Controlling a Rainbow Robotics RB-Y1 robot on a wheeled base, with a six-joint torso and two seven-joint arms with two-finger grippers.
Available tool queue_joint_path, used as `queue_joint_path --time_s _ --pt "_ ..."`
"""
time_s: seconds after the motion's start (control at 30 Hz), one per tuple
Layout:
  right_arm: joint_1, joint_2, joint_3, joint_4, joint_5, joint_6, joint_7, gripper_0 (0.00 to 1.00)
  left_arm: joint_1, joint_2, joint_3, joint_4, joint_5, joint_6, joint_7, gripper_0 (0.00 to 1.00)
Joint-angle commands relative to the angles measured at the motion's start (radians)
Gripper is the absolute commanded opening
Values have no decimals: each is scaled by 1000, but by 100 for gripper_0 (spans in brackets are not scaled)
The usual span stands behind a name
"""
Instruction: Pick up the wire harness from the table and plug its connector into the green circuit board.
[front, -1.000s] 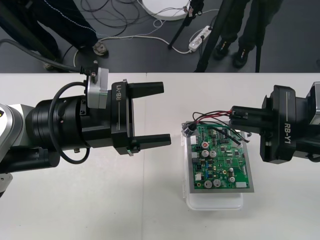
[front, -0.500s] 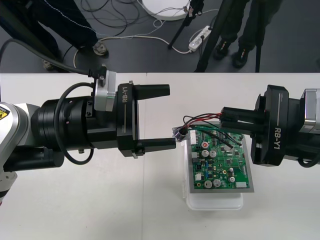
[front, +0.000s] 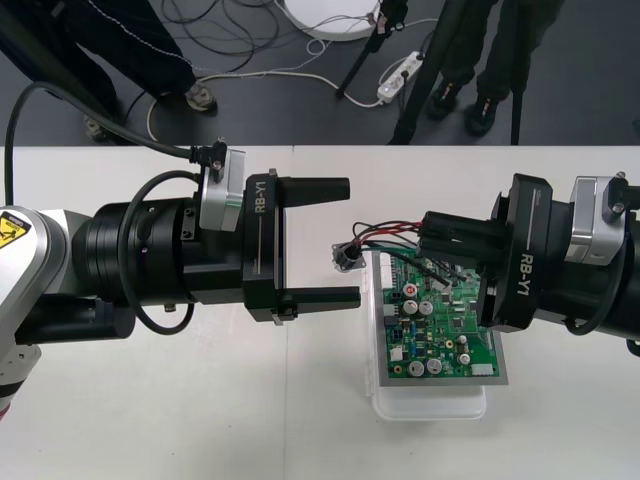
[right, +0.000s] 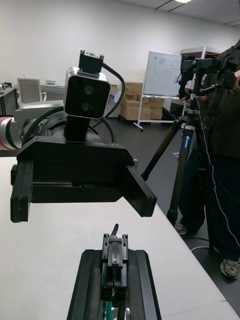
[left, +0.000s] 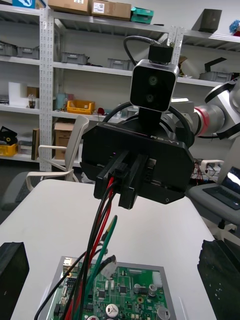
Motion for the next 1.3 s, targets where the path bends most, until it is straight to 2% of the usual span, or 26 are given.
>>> queue_joint_path --time_s 0.03,0.63,0.93,1.3 --pt "-46 18 38 -35 5 12 16 0 -37 -18 -19 -6 17 -32 -20 100" --pt "-97 77 113 -34 49 40 6 0 -51 -18 -24 -6 15 -32 -33 100" --pt "-146 84 188 -34 52 115 -2 0 -63 -15 -28 -8 15 -32 -27 100" --pt "-146 84 188 -34 51 115 -4 0 -65 -12 -32 -6 17 -32 -31 100"
